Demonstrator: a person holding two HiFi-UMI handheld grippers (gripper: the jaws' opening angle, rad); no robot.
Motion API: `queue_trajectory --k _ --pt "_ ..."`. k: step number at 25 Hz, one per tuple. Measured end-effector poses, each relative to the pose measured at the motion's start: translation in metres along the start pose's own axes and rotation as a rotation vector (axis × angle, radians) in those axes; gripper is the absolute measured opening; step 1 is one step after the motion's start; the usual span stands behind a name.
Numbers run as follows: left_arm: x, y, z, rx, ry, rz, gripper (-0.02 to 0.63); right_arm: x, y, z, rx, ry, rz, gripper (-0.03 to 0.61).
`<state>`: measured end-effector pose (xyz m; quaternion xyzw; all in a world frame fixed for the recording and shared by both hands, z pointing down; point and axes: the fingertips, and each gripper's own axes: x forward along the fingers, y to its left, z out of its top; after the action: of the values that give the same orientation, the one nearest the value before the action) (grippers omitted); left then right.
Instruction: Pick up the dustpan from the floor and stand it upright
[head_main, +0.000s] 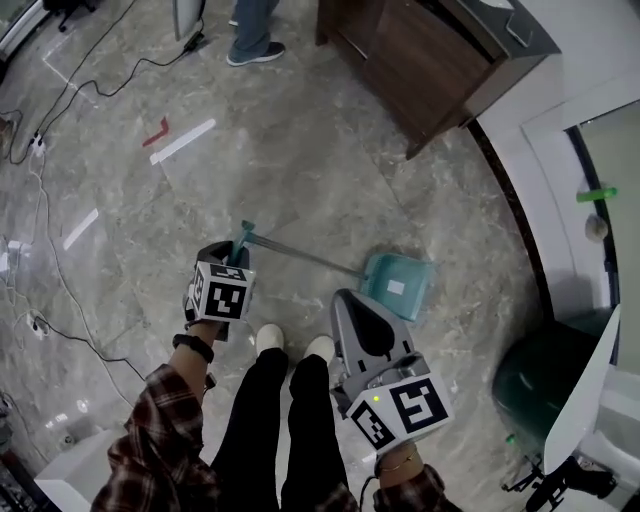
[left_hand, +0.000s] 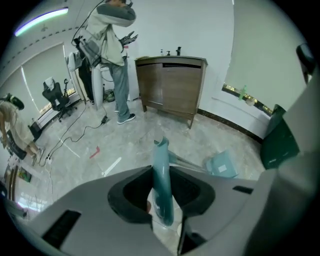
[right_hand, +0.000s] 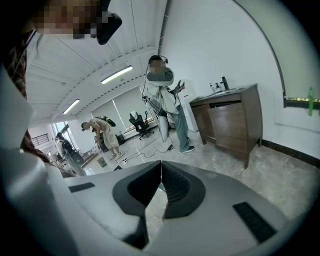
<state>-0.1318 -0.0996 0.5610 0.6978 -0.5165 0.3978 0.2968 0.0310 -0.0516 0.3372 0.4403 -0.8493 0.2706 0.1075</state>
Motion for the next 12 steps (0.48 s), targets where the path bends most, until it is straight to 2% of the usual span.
queue_trajectory --k 7,12 --pt "-0.038 -0.084 0.062 0.16 0.008 -0.055 0.112 -0.061 -0.037 0.042 0.029 -0.063 -0.096 0.012" --pt "-0.066 -0.154 0.094 0.214 -0.026 -0.111 0.121 -0.112 -0.068 0.061 0.061 -0.108 -0.181 0.012"
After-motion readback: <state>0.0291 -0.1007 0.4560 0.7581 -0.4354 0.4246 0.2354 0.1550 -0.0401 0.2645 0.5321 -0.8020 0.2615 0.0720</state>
